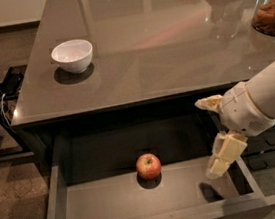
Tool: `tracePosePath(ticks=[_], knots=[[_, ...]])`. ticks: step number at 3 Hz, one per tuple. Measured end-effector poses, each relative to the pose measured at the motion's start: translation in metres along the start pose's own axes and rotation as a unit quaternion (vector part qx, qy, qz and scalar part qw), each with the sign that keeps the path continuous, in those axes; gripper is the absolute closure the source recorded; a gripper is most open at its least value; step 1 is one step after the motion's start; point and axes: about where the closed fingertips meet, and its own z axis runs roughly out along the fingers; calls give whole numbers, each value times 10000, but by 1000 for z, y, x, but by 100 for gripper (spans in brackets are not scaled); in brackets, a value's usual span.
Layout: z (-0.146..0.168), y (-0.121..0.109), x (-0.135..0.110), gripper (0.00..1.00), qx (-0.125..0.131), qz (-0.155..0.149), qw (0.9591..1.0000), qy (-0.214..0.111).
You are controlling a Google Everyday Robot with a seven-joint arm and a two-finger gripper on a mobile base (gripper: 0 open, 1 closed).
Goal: Pick apple from top drawer and place on counter
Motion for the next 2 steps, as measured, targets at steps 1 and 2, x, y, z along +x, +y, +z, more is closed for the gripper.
tracePosePath(ticks=[1, 2], knots=[[46, -6, 6, 0, 74, 65, 9991, -402], [84, -13, 12, 0, 345, 77, 9963, -783]])
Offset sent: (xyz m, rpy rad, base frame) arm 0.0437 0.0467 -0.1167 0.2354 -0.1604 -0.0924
